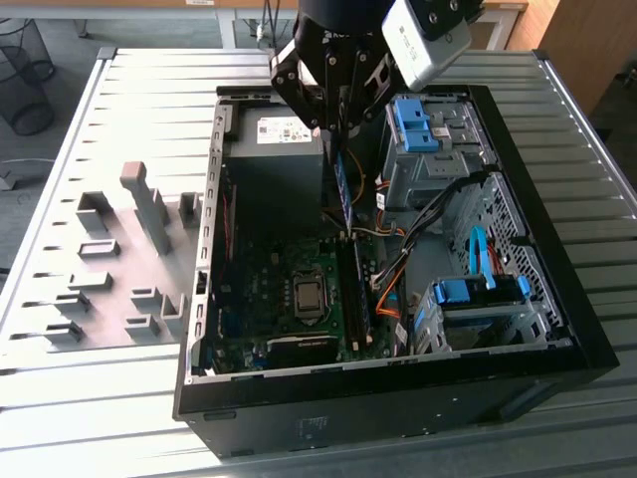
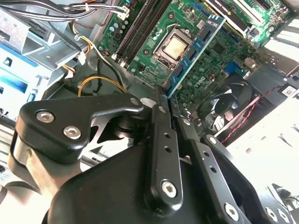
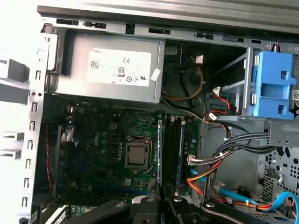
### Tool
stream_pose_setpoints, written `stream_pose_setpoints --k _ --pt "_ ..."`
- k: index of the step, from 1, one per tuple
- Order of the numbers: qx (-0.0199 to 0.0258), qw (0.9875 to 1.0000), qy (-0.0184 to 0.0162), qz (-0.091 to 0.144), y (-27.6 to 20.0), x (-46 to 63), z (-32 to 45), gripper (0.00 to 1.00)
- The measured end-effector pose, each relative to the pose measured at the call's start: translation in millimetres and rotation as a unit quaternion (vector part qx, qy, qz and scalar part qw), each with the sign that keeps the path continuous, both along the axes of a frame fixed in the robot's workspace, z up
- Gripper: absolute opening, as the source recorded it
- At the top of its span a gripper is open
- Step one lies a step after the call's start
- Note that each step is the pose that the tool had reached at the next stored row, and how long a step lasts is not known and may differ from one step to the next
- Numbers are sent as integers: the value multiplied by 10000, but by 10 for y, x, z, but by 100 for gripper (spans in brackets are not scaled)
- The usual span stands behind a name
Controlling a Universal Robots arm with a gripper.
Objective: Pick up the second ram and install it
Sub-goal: 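Insert the second ram into the second slot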
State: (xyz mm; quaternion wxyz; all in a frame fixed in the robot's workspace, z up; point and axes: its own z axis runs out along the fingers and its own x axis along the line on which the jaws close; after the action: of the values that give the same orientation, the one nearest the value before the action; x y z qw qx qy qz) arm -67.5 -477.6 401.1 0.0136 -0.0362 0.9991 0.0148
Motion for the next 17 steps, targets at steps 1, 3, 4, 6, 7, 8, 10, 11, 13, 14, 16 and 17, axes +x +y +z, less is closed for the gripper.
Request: stream_pose_setpoints --k 1,3,4,6,7,8,10,11,13,14,16,17 --pt "0 10000 1 0 0 0 -5 14" --pt "0 10000 2 -1 0 1 -16 14" --pt "0 10000 2 -1 0 1 -22 14" --pt "0 10000 2 -2 0 1 -33 14" --pt "0 10000 2 -2 0 1 -38 14" --pt "0 10000 2 -3 0 1 -44 14" --pt "0 10000 2 -4 0 1 -54 14" --pt "-1 10000 2 -4 0 1 -59 14" --pt "-2 10000 2 -5 0 1 -69 14" --pt "-2 10000 3 -6 0 1 -73 14" --pt "-3 10000 3 -8 0 1 -82 14" --pt "-3 10000 3 -9 0 1 -87 14"
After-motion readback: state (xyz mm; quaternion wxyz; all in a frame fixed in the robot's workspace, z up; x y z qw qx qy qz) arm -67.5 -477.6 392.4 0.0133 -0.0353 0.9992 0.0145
